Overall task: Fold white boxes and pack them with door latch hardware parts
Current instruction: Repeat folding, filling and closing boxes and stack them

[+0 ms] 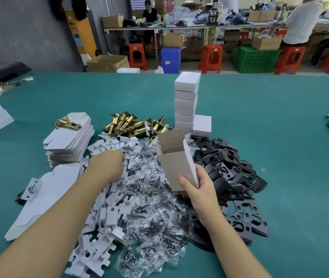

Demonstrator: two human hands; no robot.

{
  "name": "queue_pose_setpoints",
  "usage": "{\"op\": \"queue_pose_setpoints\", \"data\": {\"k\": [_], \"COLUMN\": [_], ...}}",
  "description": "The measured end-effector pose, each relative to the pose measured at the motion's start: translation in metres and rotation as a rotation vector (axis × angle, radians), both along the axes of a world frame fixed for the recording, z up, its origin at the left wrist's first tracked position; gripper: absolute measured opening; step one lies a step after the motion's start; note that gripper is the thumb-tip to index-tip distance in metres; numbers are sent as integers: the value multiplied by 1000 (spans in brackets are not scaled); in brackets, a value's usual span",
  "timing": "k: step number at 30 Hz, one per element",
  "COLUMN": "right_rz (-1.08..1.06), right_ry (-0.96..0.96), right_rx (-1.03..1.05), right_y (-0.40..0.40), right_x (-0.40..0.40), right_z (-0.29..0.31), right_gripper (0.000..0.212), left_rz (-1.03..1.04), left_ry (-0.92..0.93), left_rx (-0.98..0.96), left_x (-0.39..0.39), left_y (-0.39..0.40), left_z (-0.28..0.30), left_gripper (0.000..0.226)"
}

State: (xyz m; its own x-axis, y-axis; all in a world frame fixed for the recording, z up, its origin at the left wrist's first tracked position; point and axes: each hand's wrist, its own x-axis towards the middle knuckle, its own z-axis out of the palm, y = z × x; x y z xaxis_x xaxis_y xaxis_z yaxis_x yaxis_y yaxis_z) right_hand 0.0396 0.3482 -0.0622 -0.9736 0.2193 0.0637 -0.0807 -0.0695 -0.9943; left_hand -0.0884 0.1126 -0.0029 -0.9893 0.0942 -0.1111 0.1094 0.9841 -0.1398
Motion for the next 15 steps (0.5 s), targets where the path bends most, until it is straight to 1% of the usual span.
{"op": "queue_pose_setpoints", "data": {"k": [3,6,8,12,13,14,15], "right_rz": [-1,-4,-3,3,4,6,8], "right_ry": [-2,-7,-9,-8,-10,-10,-10], "right_rx": [-7,-27,-28,-22,-26,-32,-41], "right_y": [-1,0,1,1,1,1,1], "right_x": [-1,-1,-2,-2,-2,-2,-2], "right_z": [-1,-2,-3,-5,-5,-5,-5], "right_gripper": [41,45,46,44,43,43,43], "left_rz": [-6,-41,-81,-234,-273,-309,-343], "left_ry": [6,132,243,419,419,388,349], "left_rx": [6,73,254,873,980,1042,1058], "left_x": [3,7,11,31,36,41,44], "left_y": [1,5,11,26,30,34,39], "left_z": [6,20,36,74,82,88,91], "left_gripper": [18,23,22,12,9,7,6]}}
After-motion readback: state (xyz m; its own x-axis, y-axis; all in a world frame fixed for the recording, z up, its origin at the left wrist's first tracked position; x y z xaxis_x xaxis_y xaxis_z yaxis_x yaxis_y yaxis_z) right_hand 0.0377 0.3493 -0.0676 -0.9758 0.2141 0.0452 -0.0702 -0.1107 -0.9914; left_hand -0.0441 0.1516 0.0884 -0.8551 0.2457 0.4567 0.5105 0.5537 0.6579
